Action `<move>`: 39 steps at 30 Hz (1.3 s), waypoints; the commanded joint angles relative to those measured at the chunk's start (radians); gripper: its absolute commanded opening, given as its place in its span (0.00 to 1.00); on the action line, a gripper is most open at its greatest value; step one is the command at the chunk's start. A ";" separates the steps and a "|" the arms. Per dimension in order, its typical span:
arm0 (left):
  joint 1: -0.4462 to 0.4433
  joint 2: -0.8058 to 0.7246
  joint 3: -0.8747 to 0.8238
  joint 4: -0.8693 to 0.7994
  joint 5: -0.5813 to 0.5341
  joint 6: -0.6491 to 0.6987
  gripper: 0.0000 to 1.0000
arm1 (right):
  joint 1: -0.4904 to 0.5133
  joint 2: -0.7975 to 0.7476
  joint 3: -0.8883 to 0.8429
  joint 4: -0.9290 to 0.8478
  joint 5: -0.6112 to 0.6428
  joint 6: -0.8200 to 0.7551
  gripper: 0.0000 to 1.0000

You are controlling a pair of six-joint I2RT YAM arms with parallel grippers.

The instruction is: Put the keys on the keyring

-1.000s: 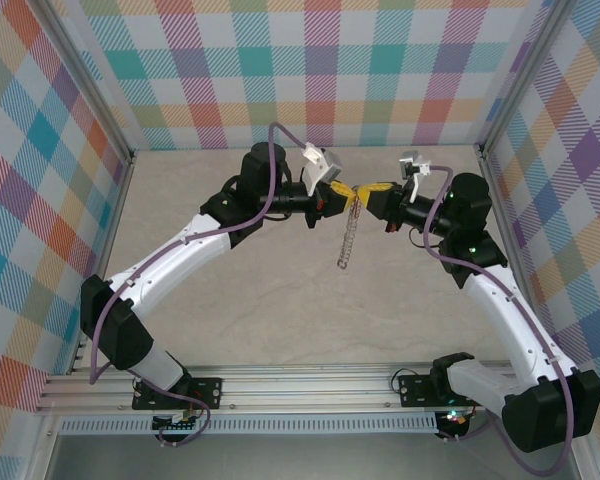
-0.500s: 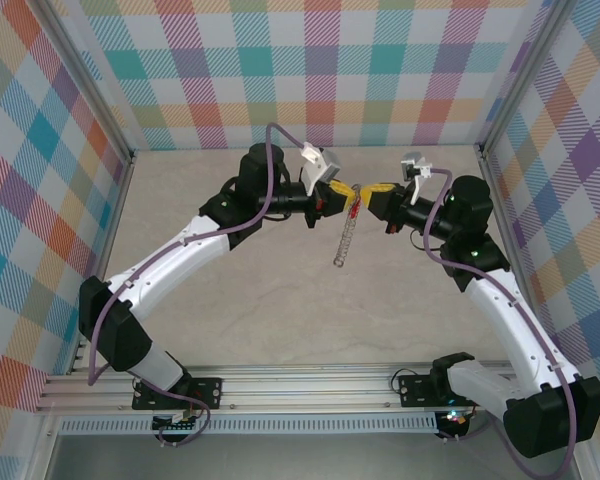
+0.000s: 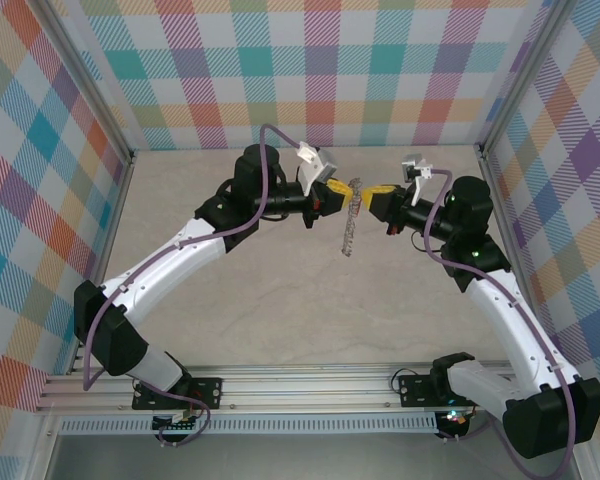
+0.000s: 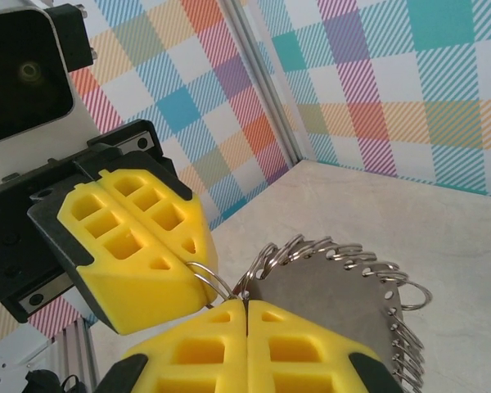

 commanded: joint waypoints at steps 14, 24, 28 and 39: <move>-0.017 -0.071 -0.034 0.142 0.017 -0.021 0.00 | -0.019 0.057 0.064 -0.044 -0.146 0.035 0.00; -0.017 -0.068 -0.083 0.263 -0.015 -0.082 0.00 | -0.019 0.054 0.020 -0.002 -0.218 0.103 0.00; -0.017 -0.062 -0.085 0.275 -0.013 -0.089 0.00 | -0.019 0.055 0.014 -0.004 -0.232 0.115 0.00; -0.016 -0.058 -0.093 0.297 -0.019 -0.096 0.00 | -0.105 -0.004 -0.025 0.077 -0.206 0.211 0.53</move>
